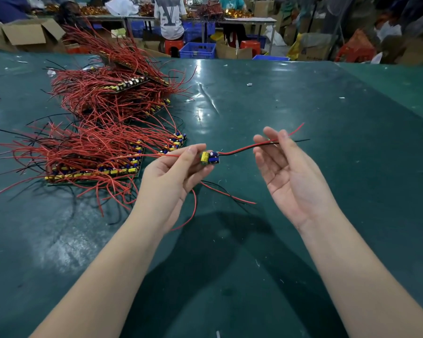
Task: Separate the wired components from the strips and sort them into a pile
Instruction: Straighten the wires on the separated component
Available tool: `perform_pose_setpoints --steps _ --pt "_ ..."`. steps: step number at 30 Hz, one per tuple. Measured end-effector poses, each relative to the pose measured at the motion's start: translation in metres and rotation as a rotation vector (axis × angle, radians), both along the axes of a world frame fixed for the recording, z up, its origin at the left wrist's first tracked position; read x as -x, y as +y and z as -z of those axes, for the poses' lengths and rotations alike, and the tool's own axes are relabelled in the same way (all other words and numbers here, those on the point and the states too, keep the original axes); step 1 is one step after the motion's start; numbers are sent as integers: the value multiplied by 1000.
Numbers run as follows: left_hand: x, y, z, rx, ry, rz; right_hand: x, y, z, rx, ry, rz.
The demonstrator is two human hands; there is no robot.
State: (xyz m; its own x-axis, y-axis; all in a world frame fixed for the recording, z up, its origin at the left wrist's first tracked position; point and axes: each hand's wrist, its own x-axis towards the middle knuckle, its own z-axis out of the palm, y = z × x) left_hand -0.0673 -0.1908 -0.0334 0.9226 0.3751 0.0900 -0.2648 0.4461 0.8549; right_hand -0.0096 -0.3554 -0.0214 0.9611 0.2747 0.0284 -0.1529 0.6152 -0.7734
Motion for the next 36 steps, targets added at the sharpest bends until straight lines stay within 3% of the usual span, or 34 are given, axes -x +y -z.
perform_pose_setpoints --steps 8,14,17,25,32,36 --pt "0 0 2 43 13 88 -2 -3 3 40 -45 -38" --pt "3 1 4 -62 131 156 -1 -2 11 296 -157 -125" --pt "3 1 5 -16 149 159 0 -1 13 332 -172 -154" --pt "2 -2 3 108 146 190 5 5 12 359 -380 28" --pt "2 -2 2 85 116 209 9 7 12 356 -355 97" --pt "2 -3 4 57 104 165 8 6 10 339 -282 27"
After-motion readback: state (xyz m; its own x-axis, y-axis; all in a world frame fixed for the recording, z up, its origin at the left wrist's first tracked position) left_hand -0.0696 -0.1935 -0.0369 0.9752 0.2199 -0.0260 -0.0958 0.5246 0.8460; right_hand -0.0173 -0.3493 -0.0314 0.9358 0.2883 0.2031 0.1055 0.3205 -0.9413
